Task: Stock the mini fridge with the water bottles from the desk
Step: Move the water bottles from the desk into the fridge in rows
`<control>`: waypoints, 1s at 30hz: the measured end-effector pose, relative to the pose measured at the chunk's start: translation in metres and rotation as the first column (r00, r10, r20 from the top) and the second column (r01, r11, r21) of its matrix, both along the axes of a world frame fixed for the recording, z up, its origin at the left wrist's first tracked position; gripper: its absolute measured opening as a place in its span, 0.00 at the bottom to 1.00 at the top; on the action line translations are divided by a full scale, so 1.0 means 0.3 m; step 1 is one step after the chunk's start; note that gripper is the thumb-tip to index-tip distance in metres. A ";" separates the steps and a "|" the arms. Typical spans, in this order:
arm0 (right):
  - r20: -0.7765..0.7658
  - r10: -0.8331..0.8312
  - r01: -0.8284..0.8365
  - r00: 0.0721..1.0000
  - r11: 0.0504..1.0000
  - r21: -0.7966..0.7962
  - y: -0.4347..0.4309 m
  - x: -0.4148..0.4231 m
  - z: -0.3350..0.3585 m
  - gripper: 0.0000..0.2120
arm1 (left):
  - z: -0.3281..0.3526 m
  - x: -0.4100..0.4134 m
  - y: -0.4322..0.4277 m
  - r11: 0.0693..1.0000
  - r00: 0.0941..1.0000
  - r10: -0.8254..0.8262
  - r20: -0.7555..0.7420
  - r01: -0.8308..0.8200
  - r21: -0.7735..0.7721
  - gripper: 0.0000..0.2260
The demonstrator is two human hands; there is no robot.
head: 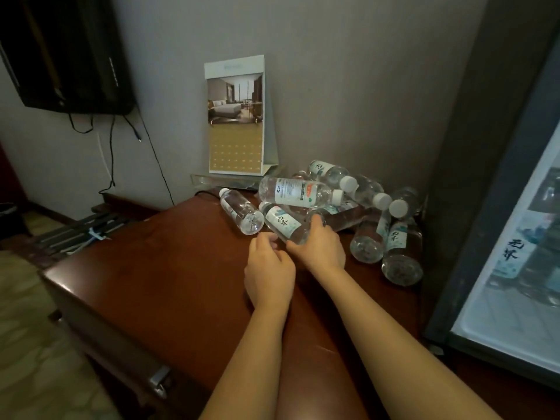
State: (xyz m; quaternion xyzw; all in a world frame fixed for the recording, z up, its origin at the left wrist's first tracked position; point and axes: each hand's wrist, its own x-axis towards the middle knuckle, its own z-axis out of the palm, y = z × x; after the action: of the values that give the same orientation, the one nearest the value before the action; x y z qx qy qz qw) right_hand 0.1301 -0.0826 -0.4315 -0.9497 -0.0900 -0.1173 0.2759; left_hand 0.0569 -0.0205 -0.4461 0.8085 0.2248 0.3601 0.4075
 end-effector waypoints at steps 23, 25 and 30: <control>0.065 0.090 -0.075 0.994 0.976 -0.202 -0.270 -0.429 0.018 0.28 | -0.009 -0.092 -0.002 0.993 1.000 -0.007 0.028 0.010 -0.120 0.09; 0.058 0.098 -0.085 0.993 0.976 -0.201 -0.291 -0.460 0.019 0.28 | -0.009 -0.110 0.001 0.985 0.999 0.009 0.042 -0.002 -0.175 0.09; 0.002 0.088 -0.086 0.996 0.982 -0.168 -0.326 -0.496 0.030 0.27 | -0.012 -0.160 0.007 0.978 1.000 -0.001 -0.014 -0.002 -0.210 0.10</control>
State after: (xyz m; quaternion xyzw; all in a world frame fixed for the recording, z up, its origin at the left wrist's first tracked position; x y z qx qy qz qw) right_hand -0.0187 -0.1805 -0.4225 -0.9641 -0.1424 -0.1018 0.1995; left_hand 0.0090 -0.0185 -0.4498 0.7634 0.2647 0.3288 0.4889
